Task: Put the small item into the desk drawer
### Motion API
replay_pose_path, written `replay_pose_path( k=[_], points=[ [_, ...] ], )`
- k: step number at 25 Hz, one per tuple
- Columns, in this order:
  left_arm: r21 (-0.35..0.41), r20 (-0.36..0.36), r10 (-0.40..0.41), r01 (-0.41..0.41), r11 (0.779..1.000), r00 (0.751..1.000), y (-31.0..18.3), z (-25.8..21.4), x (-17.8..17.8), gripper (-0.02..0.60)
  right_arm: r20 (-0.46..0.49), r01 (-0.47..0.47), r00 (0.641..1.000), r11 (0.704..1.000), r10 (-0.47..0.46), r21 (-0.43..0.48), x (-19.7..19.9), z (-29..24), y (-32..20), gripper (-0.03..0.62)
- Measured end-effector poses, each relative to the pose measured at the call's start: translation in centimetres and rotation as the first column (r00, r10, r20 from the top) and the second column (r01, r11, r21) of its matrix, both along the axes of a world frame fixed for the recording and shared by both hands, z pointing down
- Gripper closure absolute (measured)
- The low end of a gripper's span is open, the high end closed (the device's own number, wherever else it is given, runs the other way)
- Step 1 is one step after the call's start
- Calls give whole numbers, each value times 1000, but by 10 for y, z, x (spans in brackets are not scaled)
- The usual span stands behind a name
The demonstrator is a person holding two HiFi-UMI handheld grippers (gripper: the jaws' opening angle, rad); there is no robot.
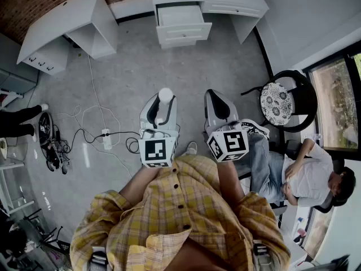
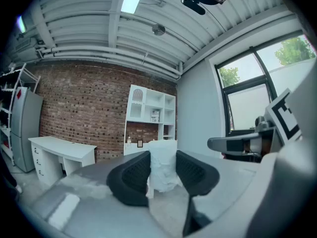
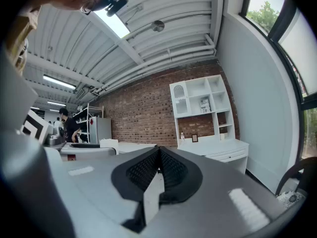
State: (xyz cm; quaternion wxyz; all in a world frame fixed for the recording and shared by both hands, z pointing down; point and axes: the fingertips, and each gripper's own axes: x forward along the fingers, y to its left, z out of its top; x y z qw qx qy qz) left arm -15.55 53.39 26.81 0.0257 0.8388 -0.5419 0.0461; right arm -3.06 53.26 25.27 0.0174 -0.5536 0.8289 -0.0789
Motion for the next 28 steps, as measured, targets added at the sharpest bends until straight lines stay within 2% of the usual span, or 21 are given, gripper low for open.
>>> replay_pose_path(
  k=[9, 18, 28],
  points=[
    [3, -10, -19, 19, 1000, 1000, 7, -7, 42, 414, 21, 37, 999, 999, -37, 21, 36, 0, 7, 597],
    [15, 17, -44, 44, 999, 999, 14, -2, 82, 414, 40, 80, 996, 996, -81, 29, 70, 7, 5, 595],
    [1, 10, -55, 55, 998, 998, -15, 17, 93, 414, 33, 92, 995, 996, -93, 18, 80, 23, -24, 595]
  ],
)
